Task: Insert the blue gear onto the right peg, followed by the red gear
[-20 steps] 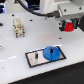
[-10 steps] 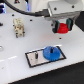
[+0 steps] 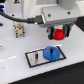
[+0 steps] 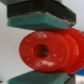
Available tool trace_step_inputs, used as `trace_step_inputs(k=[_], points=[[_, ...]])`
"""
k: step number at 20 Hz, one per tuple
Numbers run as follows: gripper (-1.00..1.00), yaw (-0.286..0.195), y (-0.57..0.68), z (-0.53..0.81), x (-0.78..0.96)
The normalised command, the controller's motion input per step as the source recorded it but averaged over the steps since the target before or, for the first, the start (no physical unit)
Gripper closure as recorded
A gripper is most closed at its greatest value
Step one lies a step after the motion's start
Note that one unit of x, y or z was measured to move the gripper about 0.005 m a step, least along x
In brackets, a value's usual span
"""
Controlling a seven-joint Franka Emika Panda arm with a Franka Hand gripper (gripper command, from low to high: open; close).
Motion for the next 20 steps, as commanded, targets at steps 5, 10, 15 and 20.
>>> trace_step_inputs(k=[5,10,15,20], points=[[1.0,0.0,-0.16,0.0,0.48],[1.0,0.0,-0.15,-0.09,0.07],[1.0,0.0,-0.13,-0.23,0.05],[1.0,0.0,-0.1,-0.04,0.04]])
